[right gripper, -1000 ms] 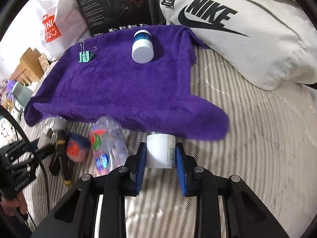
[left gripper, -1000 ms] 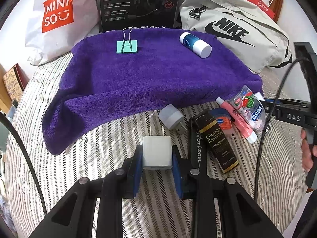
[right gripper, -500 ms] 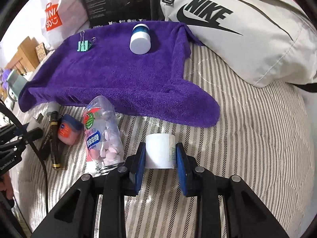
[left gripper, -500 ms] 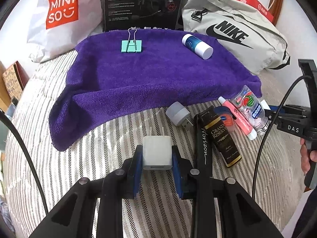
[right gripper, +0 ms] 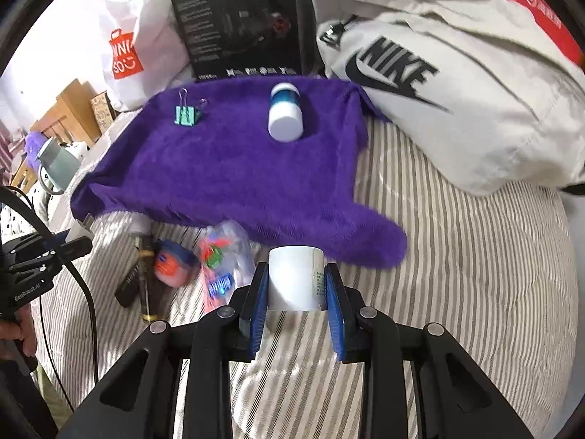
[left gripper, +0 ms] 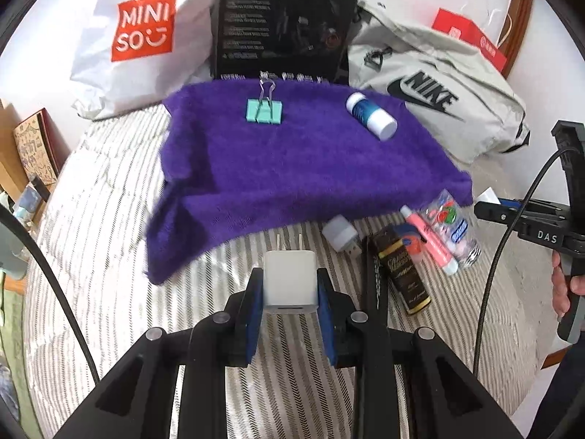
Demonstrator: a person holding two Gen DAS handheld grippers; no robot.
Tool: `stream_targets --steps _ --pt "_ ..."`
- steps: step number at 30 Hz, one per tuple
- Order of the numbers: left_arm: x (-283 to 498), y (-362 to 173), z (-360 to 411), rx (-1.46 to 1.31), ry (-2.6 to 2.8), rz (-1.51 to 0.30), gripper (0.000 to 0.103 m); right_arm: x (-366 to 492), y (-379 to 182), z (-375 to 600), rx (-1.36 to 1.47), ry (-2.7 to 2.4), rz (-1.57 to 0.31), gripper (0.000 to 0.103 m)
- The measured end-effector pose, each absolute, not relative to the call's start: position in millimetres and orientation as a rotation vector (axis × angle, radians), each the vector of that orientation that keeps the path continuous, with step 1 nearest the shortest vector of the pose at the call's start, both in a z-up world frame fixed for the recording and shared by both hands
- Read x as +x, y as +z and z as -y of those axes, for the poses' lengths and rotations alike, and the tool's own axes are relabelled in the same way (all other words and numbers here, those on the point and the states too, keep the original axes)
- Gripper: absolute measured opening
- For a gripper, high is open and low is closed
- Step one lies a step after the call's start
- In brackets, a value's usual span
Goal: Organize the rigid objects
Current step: 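Set the charger cube on the towel while the right tool sets the tape roll there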
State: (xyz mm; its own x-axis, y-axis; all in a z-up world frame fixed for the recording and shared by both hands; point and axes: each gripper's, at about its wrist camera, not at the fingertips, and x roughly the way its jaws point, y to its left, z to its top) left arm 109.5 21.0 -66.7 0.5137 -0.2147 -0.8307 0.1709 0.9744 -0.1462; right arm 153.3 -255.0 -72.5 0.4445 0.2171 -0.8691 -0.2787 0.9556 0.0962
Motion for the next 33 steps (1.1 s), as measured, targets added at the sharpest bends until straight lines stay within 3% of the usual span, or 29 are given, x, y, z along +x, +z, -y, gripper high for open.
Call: stream_targets --steps 16,33 --pt "169.1 -30.9 -39.4 -0.037 -0.194 -0.93 0.026 212.1 -46.2 247.0 -0.111 0.306 -1.009 0.029" --pt "254.0 -54.9 -31.7 -0.03 -0.187 -0.982 0.026 293.8 -84.0 223.6 -0.192 0.282 -1.064 0.029"
